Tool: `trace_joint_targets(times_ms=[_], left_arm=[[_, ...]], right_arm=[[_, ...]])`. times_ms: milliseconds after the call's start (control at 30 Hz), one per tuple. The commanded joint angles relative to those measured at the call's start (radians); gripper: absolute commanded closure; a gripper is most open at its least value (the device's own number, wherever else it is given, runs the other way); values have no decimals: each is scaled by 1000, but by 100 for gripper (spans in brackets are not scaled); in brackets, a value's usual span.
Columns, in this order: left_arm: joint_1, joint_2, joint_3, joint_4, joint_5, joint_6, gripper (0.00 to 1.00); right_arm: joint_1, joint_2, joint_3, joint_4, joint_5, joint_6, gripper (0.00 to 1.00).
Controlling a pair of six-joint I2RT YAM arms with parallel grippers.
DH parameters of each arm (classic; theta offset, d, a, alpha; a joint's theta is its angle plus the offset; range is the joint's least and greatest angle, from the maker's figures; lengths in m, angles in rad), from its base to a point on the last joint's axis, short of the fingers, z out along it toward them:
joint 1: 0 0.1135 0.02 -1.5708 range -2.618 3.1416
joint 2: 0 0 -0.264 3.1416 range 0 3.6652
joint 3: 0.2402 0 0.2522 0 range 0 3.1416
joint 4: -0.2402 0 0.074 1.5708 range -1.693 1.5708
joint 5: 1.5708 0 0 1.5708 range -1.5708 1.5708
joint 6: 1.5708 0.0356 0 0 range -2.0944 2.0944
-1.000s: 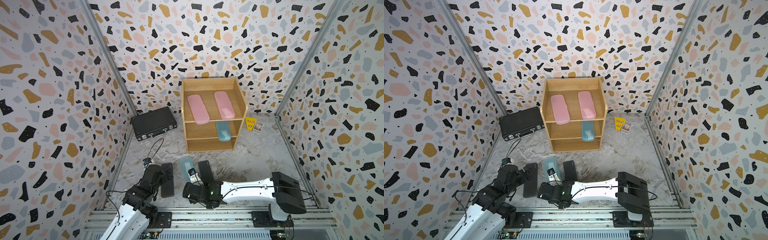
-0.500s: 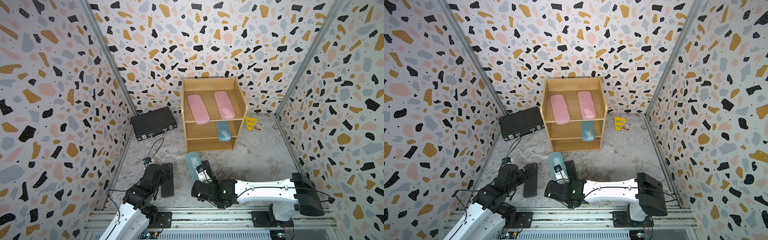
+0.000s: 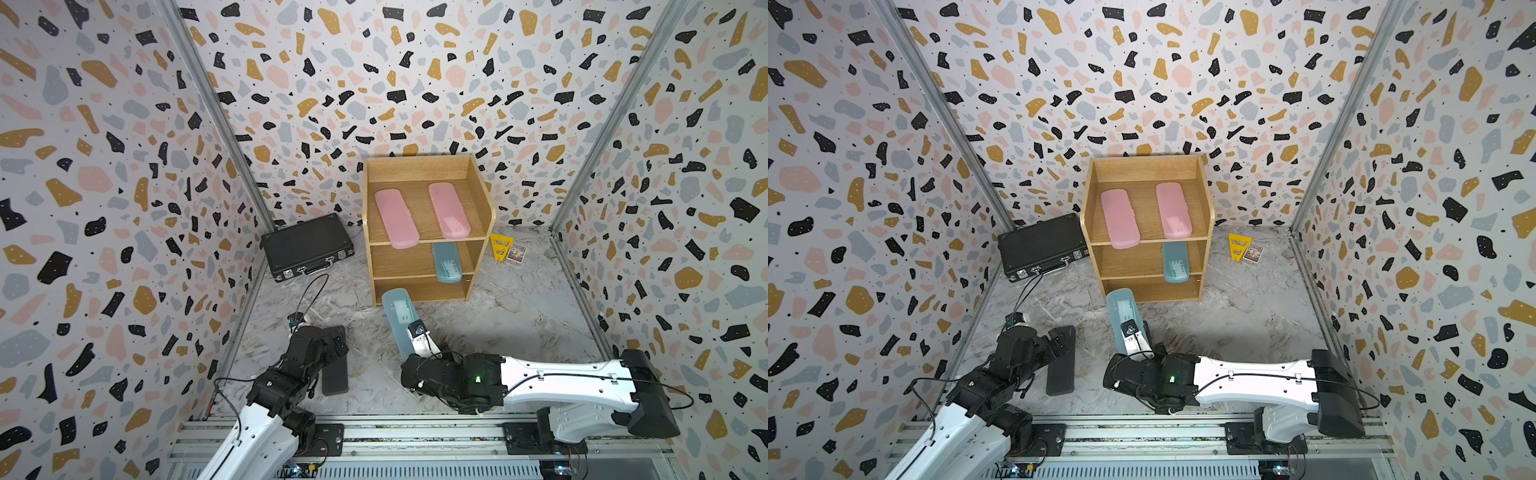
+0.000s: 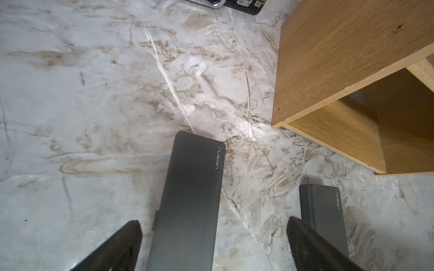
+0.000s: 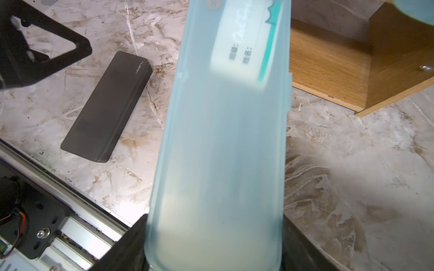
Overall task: Place the pencil cases on the shelf according to color
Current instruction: Place the pencil case on the shelf.
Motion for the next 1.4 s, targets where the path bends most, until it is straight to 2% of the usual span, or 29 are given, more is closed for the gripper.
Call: trace_joint_targets(times_ms=[0, 333, 567, 800, 1167, 1367], left_arm=[[6, -1, 4, 49, 10, -11, 0], [6, 32, -16, 101, 29, -18, 0], [6, 56, -26, 143, 49, -25, 0], [4, 69, -33, 172, 61, -30, 0], [6, 105, -43, 222, 80, -35, 0], [6, 117, -44, 232, 85, -30, 0]], right_arm=[[-41, -39, 37, -28, 22, -51, 66], [-179, 4, 103, 35, -63, -164, 66], [-289, 121, 194, 103, -142, -236, 66], [-377, 231, 288, 125, -168, -268, 66], [-440, 344, 383, 152, -176, -255, 66], [-453, 392, 414, 180, -174, -249, 57]])
